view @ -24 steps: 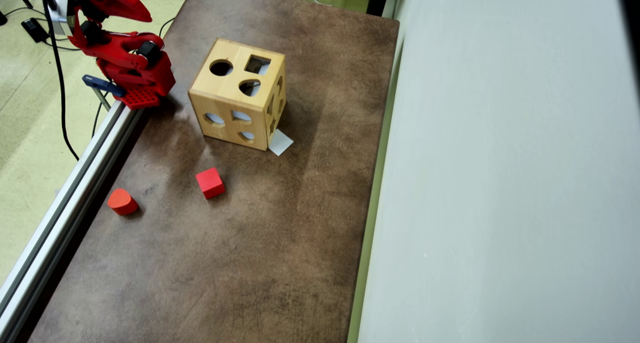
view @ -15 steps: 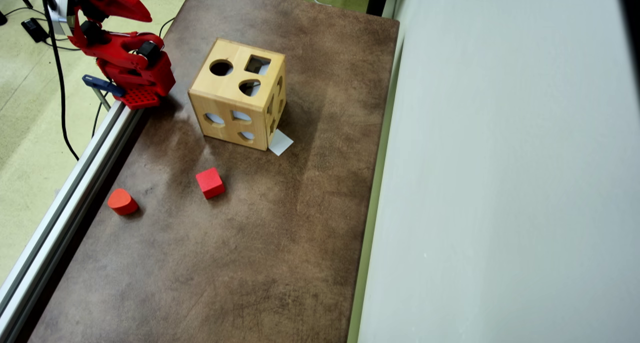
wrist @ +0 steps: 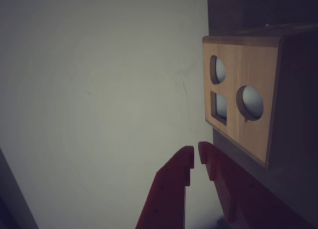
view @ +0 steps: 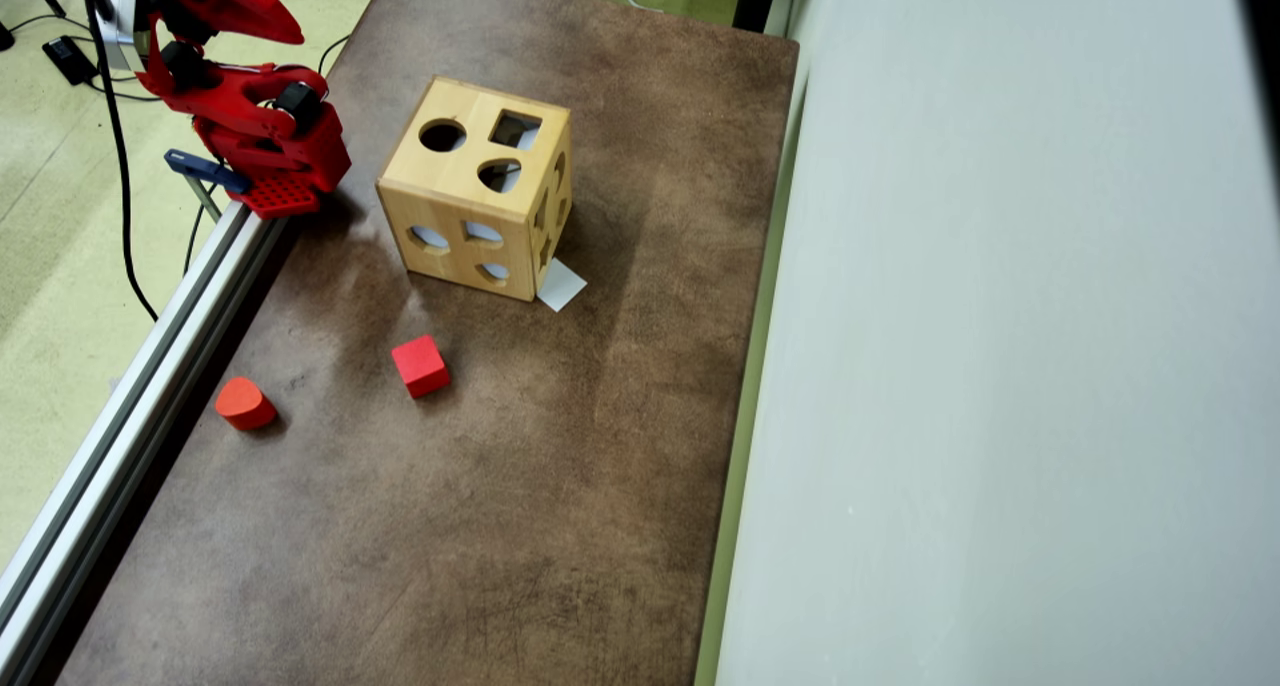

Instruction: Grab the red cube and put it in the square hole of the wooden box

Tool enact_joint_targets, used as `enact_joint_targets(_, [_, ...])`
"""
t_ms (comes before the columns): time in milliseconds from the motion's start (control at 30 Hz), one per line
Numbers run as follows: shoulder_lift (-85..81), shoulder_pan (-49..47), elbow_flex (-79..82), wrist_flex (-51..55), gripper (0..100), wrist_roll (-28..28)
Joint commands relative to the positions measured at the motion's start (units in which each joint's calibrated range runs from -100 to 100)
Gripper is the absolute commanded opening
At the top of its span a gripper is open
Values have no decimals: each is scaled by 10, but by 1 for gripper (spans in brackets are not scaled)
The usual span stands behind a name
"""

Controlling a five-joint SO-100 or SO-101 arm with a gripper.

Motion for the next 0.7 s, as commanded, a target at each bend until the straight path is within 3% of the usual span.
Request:
enact_joint_targets(0, [3,-2,1,2,3,-1])
enact_joint_targets(667, [5,-2,1,2,3,0])
